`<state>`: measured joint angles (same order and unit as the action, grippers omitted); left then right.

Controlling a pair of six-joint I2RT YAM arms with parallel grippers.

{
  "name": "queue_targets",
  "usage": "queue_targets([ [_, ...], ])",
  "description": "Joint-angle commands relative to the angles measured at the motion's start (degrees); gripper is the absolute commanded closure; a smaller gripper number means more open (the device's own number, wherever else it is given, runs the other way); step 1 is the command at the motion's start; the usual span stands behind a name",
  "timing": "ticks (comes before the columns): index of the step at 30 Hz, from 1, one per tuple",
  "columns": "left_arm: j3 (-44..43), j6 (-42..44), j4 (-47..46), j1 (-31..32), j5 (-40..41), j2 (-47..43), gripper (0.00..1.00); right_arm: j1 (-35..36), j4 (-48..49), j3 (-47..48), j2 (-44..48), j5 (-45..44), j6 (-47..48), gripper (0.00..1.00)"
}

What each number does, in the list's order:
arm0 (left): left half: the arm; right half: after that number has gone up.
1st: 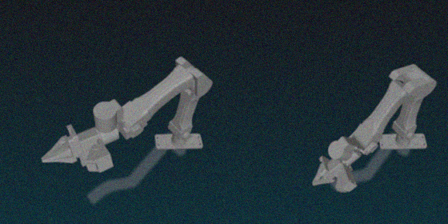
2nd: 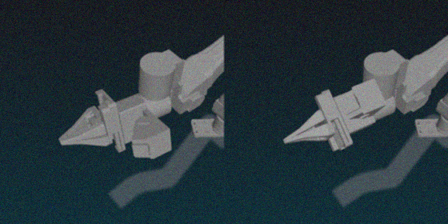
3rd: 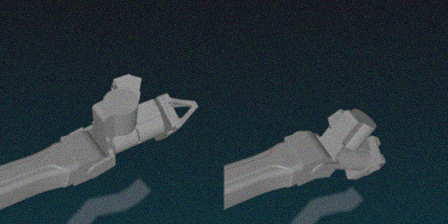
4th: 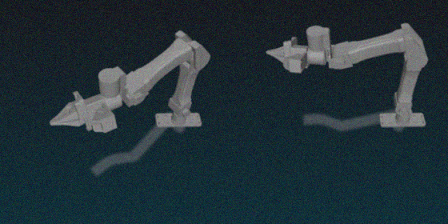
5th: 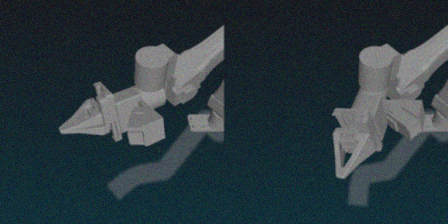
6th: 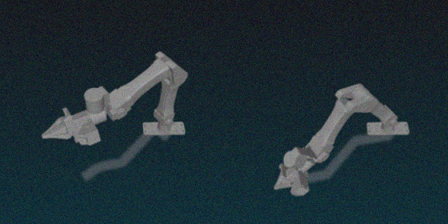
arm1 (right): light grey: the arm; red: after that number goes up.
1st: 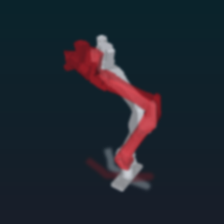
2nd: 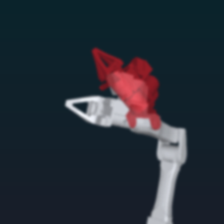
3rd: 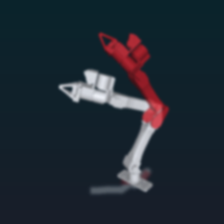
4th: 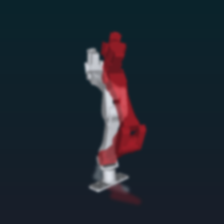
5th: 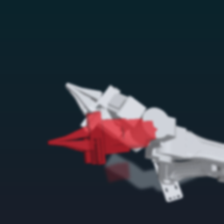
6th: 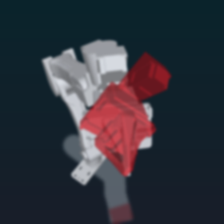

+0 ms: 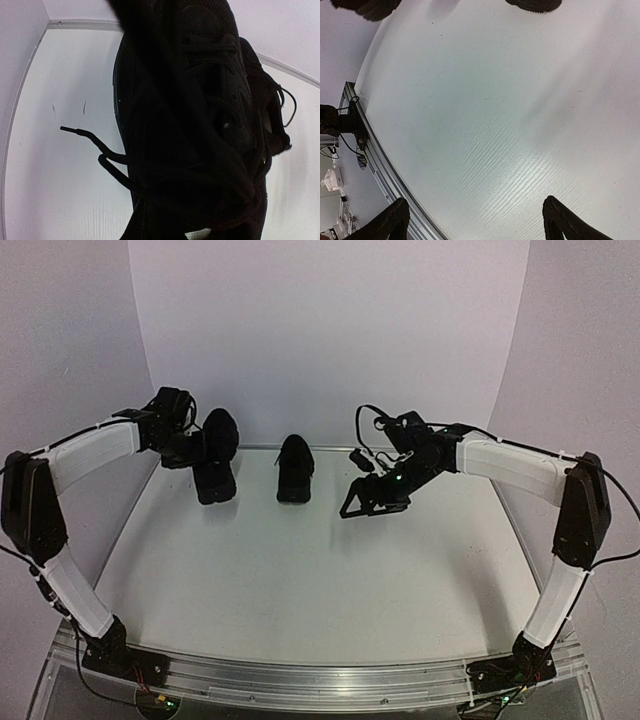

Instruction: Tie the shoes

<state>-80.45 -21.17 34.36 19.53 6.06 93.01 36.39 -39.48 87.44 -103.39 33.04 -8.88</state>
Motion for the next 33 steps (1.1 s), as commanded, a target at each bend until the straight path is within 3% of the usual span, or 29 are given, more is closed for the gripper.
queue_targets([
  [1, -12.4, 12.5, -6.5, -3.3, -10.4, 9.9, 0.97, -1.0, 0.7, 2.8, -0.2, -0.3, -1.5, 0.11],
  [6, -25.8, 15.2, -4.6, -4.0, -14.1, 23.2, 0.99, -1.7, 0.7, 2.1, 0.1, -0.2, -2.6, 0.1],
  [13, -35.5, 13.1, -6.8, -4.4, -14.8, 34.2, 1.0, -2.3, 0.6, 0.3, 1.1, -0.2, -3.3, 0.08],
  [23, -35.7, 8.9, -8.1, -4.9, -13.2, 37.4, 0.99, -2.9, 0.7, -0.3, 0.9, 0.1, -3.2, 0.07],
  [28, -38.6, 9.3, -5.6, -4.9, -14.1, 39.6, 0.71, -3.2, 0.6, 0.8, -0.2, 0.9, -2.6, 0.07],
  [33, -38.2, 10.1, -4.4, -4.9, -12.9, 35.6, 0.44, -4.3, 0.7, 2.3, 0.0, 1.1, -2.3, 0.06],
])
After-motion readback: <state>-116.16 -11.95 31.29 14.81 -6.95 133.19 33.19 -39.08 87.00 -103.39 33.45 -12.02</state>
